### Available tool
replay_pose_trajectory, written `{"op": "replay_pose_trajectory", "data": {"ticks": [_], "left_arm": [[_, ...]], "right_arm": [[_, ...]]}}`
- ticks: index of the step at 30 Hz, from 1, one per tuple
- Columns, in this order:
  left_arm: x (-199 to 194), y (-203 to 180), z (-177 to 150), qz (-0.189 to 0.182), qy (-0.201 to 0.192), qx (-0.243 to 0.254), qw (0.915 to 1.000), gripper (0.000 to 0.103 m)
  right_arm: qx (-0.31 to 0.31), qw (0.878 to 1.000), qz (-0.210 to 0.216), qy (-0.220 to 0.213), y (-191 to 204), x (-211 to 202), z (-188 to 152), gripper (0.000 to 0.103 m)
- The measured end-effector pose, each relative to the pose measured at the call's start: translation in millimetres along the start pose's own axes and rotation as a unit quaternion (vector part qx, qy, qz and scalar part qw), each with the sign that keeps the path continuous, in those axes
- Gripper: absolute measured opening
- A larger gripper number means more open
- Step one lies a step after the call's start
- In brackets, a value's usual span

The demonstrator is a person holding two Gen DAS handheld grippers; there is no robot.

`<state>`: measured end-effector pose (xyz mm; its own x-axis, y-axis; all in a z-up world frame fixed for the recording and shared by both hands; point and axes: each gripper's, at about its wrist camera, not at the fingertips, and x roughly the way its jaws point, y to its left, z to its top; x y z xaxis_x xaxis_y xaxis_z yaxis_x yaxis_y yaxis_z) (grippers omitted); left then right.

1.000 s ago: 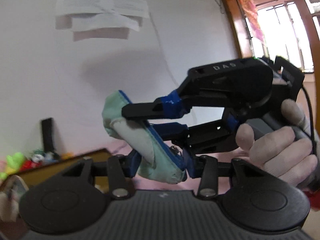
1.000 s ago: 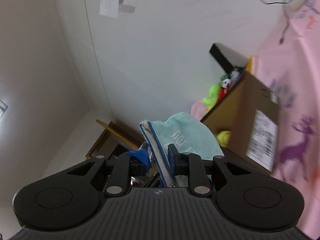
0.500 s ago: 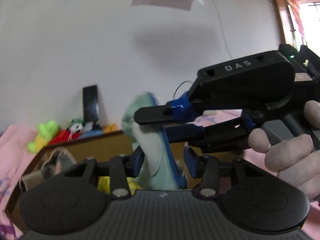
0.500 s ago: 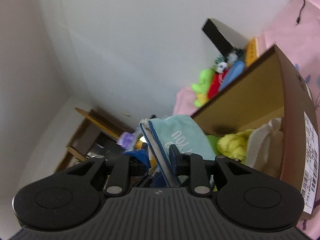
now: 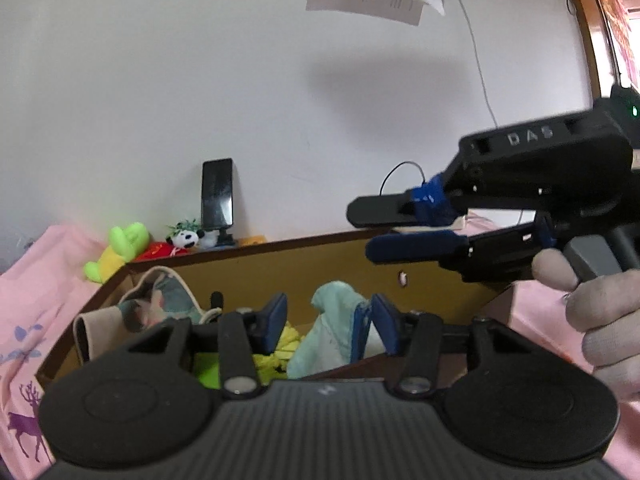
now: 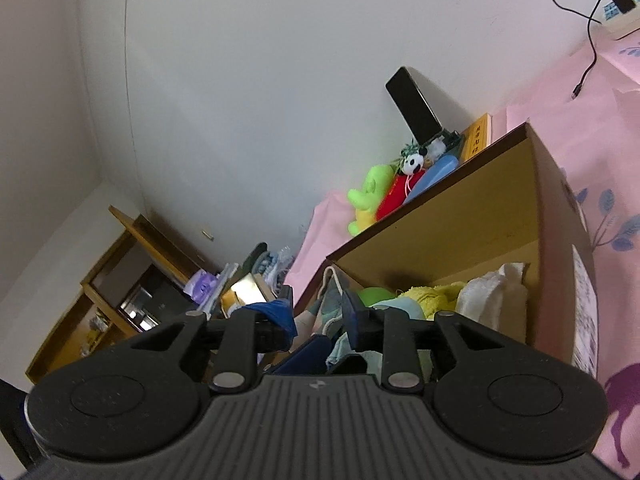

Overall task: Organize soft objects
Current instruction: 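Carry the mint-green cloth into the cardboard box and open the right gripper, then move the right gripper back to the pink teddy bear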

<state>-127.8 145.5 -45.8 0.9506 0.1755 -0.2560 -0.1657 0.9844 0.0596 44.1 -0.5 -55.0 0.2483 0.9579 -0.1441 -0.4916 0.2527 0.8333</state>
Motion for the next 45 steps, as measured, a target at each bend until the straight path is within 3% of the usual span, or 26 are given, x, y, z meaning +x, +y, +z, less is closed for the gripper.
{"op": "replay_pose_trajectory", "data": {"ticks": [6, 17, 25, 36, 39, 40, 45], "left_arm": [[-25.8, -25.2, 4.3, -0.013, -0.017, 0.006, 0.9998, 0.059], [-47.3, -83.8, -6.8, -0.043, -0.006, 0.007, 0.9990, 0.061], [-37.4, -138.5, -17.0, -0.063, 0.030, 0.016, 0.9974, 0.063], [-12.6, -190.4, -22.7, -0.070, 0.065, 0.015, 0.9953, 0.069], [-5.2, -199.3, -23.0, -0.063, 0.067, 0.015, 0.9956, 0.085], [-4.1, -202.4, -23.3, -0.061, 0.065, 0.016, 0.9959, 0.097], [1.1, -216.6, -23.7, -0.053, 0.061, 0.031, 0.9962, 0.096]], "right_arm": [[-0.003, 1.000, 0.004, -0.019, 4.6, -30.6, -7.3, 0.011], [0.018, 0.998, -0.006, -0.063, -9.1, -104.0, -22.7, 0.012], [0.010, 0.993, -0.082, -0.089, -35.1, -149.4, -37.6, 0.013], [-0.049, 0.974, -0.198, -0.100, -64.0, -190.7, -54.7, 0.013], [-0.071, 0.966, -0.224, -0.105, -65.3, -197.1, -56.5, 0.014], [-0.076, 0.964, -0.231, -0.106, -66.2, -198.4, -56.7, 0.014], [-0.080, 0.960, -0.243, -0.118, -69.4, -204.5, -57.0, 0.014]]}}
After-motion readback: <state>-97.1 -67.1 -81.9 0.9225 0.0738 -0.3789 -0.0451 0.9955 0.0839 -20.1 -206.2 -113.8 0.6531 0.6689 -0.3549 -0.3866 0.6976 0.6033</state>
